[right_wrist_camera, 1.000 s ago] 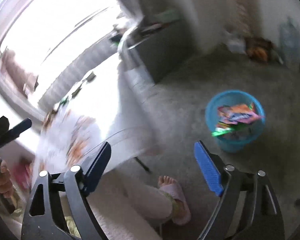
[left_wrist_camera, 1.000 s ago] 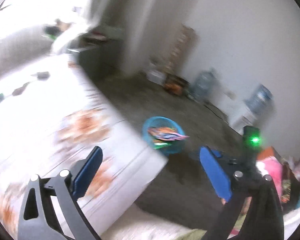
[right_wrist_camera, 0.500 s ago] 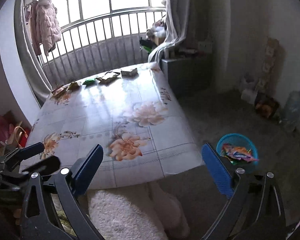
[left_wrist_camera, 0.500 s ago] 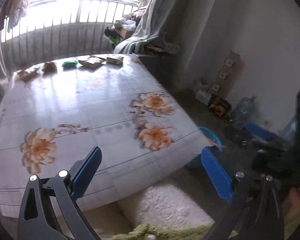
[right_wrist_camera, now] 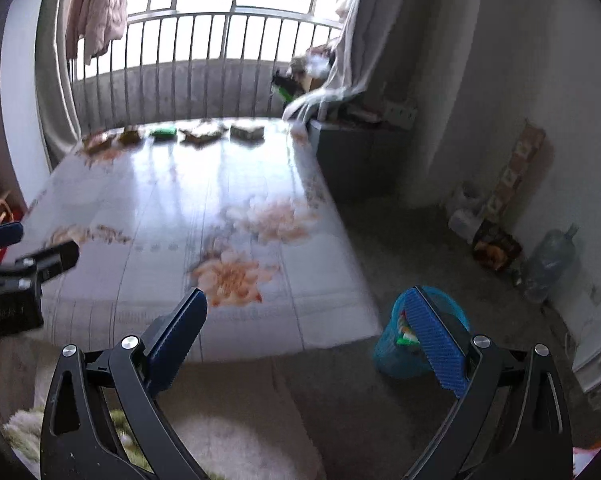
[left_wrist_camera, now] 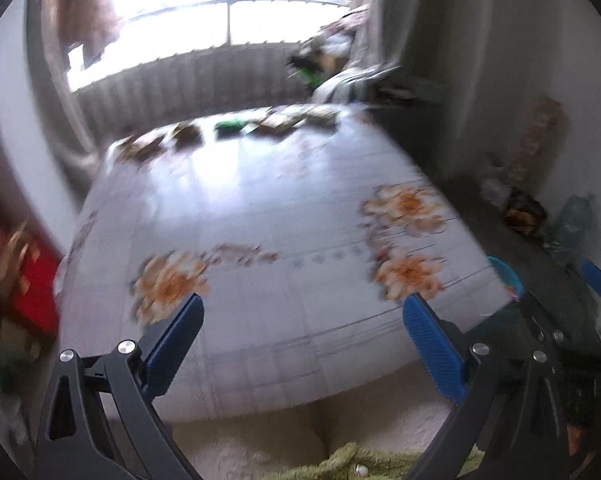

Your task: Collect trash

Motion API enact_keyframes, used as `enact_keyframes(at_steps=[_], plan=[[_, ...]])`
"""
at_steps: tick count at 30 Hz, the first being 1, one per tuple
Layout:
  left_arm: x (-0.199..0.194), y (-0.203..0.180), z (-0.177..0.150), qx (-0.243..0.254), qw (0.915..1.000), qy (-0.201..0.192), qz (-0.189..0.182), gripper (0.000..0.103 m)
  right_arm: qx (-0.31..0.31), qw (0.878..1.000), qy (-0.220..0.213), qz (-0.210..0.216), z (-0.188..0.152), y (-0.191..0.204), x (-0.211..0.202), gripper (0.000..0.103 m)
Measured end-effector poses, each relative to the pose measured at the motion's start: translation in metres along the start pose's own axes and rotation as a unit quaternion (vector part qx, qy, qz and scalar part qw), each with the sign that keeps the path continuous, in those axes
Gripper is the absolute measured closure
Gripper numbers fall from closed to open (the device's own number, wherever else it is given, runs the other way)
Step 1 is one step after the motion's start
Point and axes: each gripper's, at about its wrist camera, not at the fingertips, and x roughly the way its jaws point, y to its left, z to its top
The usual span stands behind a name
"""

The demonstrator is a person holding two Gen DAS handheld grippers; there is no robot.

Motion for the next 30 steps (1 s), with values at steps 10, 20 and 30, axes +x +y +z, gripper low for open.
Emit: enact_keyframes(at_steps=[10, 20, 30], plan=[[0.014, -0.011, -0.023, -0.022, 0.9972, 0.058, 0.041, 0.005, 0.020, 0.995, 0.098, 0.023, -0.037, -0.010, 0.031, 0.008], [0.026, -0.016, -0.020, -0.027, 0.9949, 0.074, 0.064, 0.005, 0.024, 0.993, 0.112, 0.019, -0.039, -0.013, 0.043, 0.008], [0.028, -0.018, -0.016, -0.027, 0.9945, 0.076, 0.068, 0.005, 0.027, 0.993, 0.115, 0.023, -0.041, -0.015, 0.043, 0.008]])
